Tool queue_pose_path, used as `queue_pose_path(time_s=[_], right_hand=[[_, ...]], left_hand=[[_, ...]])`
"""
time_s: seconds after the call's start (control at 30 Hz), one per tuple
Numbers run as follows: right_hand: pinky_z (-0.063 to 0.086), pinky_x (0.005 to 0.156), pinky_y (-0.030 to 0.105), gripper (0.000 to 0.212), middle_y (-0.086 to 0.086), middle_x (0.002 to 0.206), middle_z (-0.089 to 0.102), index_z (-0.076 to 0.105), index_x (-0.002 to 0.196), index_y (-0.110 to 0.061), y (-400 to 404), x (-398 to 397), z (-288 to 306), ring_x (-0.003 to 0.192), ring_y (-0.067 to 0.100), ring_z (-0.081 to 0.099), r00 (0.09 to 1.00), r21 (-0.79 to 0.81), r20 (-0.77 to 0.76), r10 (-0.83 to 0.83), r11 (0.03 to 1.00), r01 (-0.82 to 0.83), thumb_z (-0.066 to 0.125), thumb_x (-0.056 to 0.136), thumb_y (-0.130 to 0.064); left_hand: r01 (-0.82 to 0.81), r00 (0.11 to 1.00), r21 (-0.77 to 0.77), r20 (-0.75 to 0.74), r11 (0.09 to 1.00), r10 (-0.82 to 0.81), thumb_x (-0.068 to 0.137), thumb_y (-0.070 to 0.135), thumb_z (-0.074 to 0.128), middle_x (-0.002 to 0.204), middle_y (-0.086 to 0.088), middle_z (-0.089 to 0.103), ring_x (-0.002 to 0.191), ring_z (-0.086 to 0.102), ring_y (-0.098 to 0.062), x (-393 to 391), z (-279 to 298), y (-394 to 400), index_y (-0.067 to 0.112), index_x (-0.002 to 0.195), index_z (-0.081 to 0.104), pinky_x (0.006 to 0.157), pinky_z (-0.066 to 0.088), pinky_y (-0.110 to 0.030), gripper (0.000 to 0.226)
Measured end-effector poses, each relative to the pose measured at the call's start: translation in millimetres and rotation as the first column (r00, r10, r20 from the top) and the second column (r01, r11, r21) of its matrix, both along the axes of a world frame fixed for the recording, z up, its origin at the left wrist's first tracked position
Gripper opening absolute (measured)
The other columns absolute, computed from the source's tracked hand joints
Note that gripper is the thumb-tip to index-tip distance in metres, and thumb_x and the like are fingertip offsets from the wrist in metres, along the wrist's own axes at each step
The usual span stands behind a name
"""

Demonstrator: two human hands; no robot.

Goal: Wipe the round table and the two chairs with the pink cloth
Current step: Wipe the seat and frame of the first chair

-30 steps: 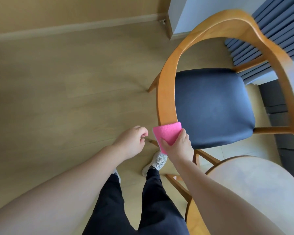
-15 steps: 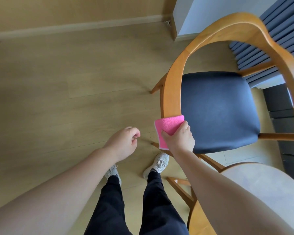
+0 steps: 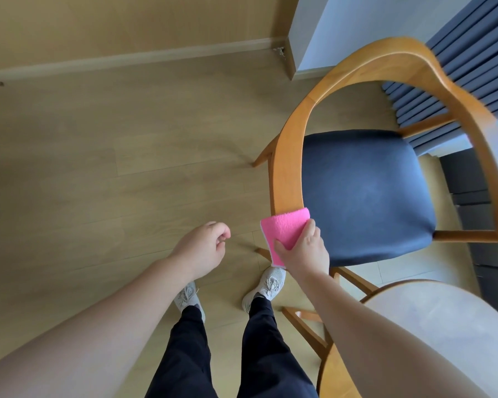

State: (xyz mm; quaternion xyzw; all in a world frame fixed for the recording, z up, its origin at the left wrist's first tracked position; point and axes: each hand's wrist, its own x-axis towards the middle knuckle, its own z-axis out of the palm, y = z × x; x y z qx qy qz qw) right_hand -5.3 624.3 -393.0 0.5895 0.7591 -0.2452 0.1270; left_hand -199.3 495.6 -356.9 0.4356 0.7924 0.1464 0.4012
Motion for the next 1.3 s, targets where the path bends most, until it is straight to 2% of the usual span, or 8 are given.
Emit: queue_pose_path(time_s=[0.07,0.2,0.37,0.5,0.67,0.8,1.03,1.3], right_hand=[[0.054,0.079,0.039,0.085,0.006,0.12,0.05,0.027,0.136,-0.01,-3.0,8.1,2.1,0.103,0.025,0.056,1.0,-0.009,0.011,0.011,1.0,-0.011,0.061,0.077,-0.059],[0.055,0.079,0.042,0.077,0.006,0.117,0.051,0.033,0.127,-0.01,6.6,-2.1,3.7,0.1,0.025,0.058,0.999,-0.07,0.038,-0.025,0.997,0.027,0.063,0.076,-0.059],[0.05,0.073,0.036,0.07,0.006,0.111,0.052,0.038,0.115,-0.01,17.1,-18.7,1.7,0.096,0.026,0.059,0.999,-0.043,0.047,-0.023,0.999,0.025,0.063,0.074,-0.062],[0.041,0.067,0.031,0.073,0.005,0.112,0.052,0.038,0.115,-0.009,28.6,-30.8,1.1,0.096,0.025,0.06,0.997,-0.059,0.079,-0.001,0.998,0.005,0.063,0.073,-0.064],[0.041,0.067,0.031,0.078,0.005,0.111,0.052,0.039,0.116,-0.007,50.4,-57.3,2.5,0.096,0.024,0.06,0.994,-0.069,0.103,-0.027,0.997,0.034,0.063,0.073,-0.067],[0.039,0.065,0.03,0.078,0.004,0.108,0.052,0.039,0.115,-0.008,68.4,-82.9,0.5,0.093,0.023,0.06,0.989,-0.044,0.13,-0.077,0.996,0.083,0.06,0.073,-0.07],[0.04,0.064,0.029,0.077,0.004,0.106,0.052,0.038,0.116,-0.009,93.9,-116.5,-2.9,0.092,0.023,0.059,0.967,0.005,0.17,-0.189,0.982,0.19,0.06,0.072,-0.069],[0.042,0.065,0.031,0.066,0.001,0.096,0.047,0.039,0.113,-0.01,146.5,-160.0,-3.5,0.083,0.022,0.054,0.937,0.011,0.18,-0.3,0.953,0.303,0.059,0.077,-0.062]], left_hand=[[0.008,1.0,-0.012,0.001,1.0,-0.008,0.09,0.011,0.051,0.101,0.01,0.056,0.089,0.055,-0.012,0.8,1.0,2.4,0.019,0.103,0.059,0.076,0.048,-0.029,0.017],[0.029,1.0,-0.02,-0.01,0.999,-0.029,0.091,0.013,0.05,0.097,0.013,0.052,0.083,0.054,-0.01,-1.7,4.7,8.3,0.021,0.103,0.058,0.07,0.045,-0.026,0.016],[-0.007,0.999,-0.016,-0.039,1.0,0.007,0.091,0.009,0.049,0.102,0.008,0.057,0.089,0.056,-0.014,-11.1,11.9,22.5,0.018,0.104,0.06,0.078,0.049,-0.031,0.019],[-0.046,0.998,-0.024,-0.049,0.999,0.045,0.093,0.008,0.046,0.104,0.008,0.056,0.089,0.056,-0.014,-12.5,19.9,32.9,0.017,0.107,0.06,0.076,0.047,-0.027,0.021],[-0.046,0.998,-0.021,-0.048,0.999,0.045,0.095,0.006,0.042,0.111,0.004,0.058,0.089,0.054,-0.016,-24.7,24.2,50.7,0.013,0.109,0.06,0.078,0.046,-0.028,0.025],[0.014,0.999,-0.024,-0.046,1.0,-0.015,0.095,0.006,0.04,0.113,0.004,0.059,0.085,0.05,-0.015,-56.5,17.5,77.0,0.013,0.109,0.06,0.073,0.04,-0.026,0.026],[0.095,0.995,-0.027,-0.003,0.995,-0.095,0.093,0.008,0.042,0.109,0.006,0.059,0.088,0.057,-0.018,-115.1,1.5,117.1,0.017,0.105,0.06,0.079,0.049,-0.033,0.024],[0.181,0.983,-0.03,0.047,0.983,-0.179,0.093,0.008,0.043,0.105,0.009,0.058,0.087,0.056,-0.014,-151.3,-13.0,150.9,0.019,0.104,0.059,0.08,0.049,-0.032,0.023]])
